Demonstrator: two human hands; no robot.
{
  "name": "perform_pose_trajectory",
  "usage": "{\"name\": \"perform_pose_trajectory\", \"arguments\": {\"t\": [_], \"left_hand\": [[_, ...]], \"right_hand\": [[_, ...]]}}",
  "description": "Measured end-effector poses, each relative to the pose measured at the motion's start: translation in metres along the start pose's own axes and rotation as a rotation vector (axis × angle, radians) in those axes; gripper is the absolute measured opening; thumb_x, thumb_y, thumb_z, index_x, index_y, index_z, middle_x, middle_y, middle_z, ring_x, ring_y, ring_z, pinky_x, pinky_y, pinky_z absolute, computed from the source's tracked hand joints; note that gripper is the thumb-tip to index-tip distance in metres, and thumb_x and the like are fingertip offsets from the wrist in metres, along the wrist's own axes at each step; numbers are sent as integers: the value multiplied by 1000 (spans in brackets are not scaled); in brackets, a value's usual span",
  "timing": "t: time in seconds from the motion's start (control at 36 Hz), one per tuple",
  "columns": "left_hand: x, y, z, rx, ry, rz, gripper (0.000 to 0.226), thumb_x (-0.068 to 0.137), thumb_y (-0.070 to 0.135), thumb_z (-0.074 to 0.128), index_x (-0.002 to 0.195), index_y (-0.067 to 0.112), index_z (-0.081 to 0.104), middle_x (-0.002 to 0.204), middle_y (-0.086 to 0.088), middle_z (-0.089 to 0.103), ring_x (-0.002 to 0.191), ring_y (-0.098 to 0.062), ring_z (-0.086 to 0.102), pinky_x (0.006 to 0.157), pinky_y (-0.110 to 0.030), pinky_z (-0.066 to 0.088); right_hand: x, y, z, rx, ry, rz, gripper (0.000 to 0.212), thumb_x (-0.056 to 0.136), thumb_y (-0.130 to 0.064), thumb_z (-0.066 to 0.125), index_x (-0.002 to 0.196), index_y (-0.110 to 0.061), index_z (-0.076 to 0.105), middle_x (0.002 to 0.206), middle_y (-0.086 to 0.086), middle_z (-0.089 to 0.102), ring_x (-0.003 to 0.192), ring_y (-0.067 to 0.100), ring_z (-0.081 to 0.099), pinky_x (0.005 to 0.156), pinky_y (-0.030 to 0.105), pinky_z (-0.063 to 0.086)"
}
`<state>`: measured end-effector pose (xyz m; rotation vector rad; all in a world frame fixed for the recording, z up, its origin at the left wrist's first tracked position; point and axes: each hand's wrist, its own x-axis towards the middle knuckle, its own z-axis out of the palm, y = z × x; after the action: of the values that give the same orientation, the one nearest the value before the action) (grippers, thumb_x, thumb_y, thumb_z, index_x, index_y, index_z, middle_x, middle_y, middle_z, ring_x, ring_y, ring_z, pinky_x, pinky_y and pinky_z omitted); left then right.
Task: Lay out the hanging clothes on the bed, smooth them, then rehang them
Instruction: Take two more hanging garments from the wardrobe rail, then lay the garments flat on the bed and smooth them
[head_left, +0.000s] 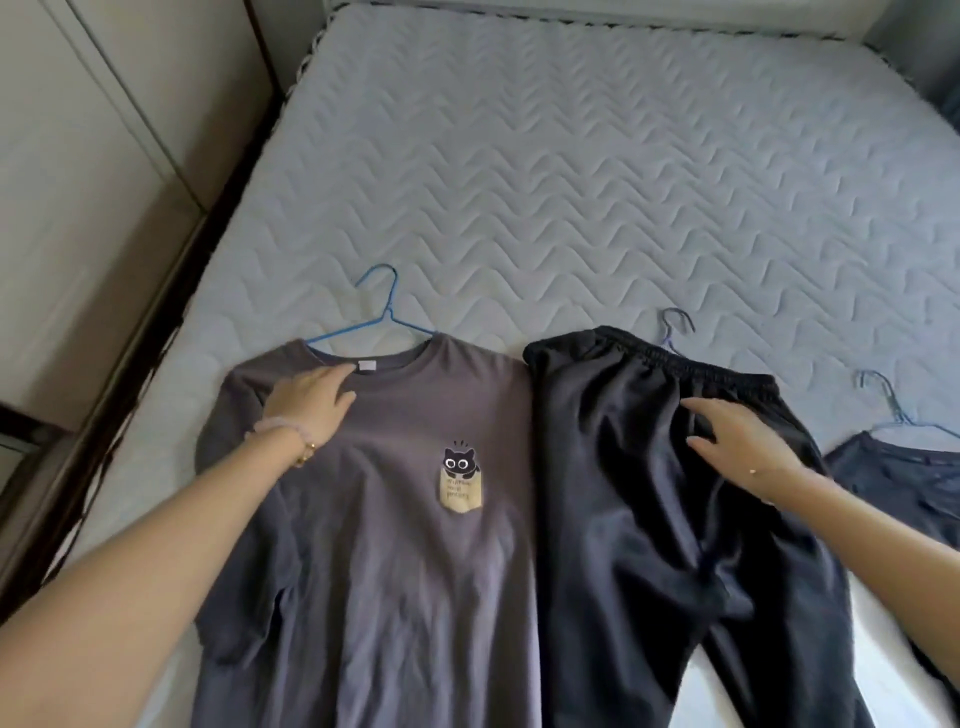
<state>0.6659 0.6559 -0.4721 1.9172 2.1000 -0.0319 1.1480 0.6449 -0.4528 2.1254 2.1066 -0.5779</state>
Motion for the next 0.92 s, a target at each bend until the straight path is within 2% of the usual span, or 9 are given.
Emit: {"name": "perform_pose_trajectory", "arguments": {"t": [0.11,0.25,0.39,0.53,0.58,0.67,0.75,0.83,0.92], "left_hand": [[-57,9,13,-209,-46,-118,40,96,27,45,136,20,47,138,-2,54,126,-24,51,101,-35,41],[-147,32,35,-440,-117,-302,26,94,18,48,114,17,63,112,-6,70,109,-27,62,87,-34,48],[-252,79,74,-603,-263,-352,19,92,9,52,105,10,66,100,-7,72,95,-21,63,78,-24,41],[-348,141,114,-668,-437,-364,20,90,3,52,103,9,67,97,-10,73,96,-28,66,85,-30,47],[-383,169,127,-691,-483,-363,19,90,5,53,99,12,67,95,-8,73,95,-27,66,86,-30,48],[-430,216,144,-721,-560,-347,20,91,9,51,101,15,67,98,-3,73,95,-21,65,83,-25,47],[-464,260,160,-742,-610,-343,21,93,12,50,107,14,65,99,-2,70,97,-19,65,85,-23,46],[-487,296,178,-744,-630,-359,24,93,11,50,113,11,63,102,-2,66,98,-19,63,93,-28,48],[-496,326,197,-705,-608,-399,33,92,9,52,124,10,56,122,-5,60,110,-20,58,98,-28,45]], "right_hand": [[-39,-26,17,217,-35,47,44,87,-18,60,130,-18,52,123,4,63,117,23,56,99,37,44],[-112,-30,36,489,-99,203,29,86,-25,57,114,-31,61,98,-13,66,97,15,62,91,39,49],[-212,0,52,690,-77,360,23,87,-20,57,108,-28,65,96,-5,69,96,16,62,88,33,48],[-303,50,72,751,-127,498,24,89,-15,55,107,-28,61,101,-2,69,97,18,62,75,28,46],[-334,71,83,760,-153,549,23,89,-12,55,108,-24,61,100,2,69,96,21,62,73,27,44],[-371,102,97,756,-178,596,26,89,-11,56,114,-14,63,95,2,65,94,21,61,67,24,44],[-396,131,111,749,-239,631,27,89,-9,56,115,-11,62,92,4,64,94,26,62,76,29,45],[-411,159,124,752,-319,666,32,88,-6,53,120,-7,57,101,10,63,95,28,61,80,32,46],[-414,185,137,771,-369,667,38,87,-3,54,125,-5,51,114,11,57,98,24,57,76,28,46]]}}
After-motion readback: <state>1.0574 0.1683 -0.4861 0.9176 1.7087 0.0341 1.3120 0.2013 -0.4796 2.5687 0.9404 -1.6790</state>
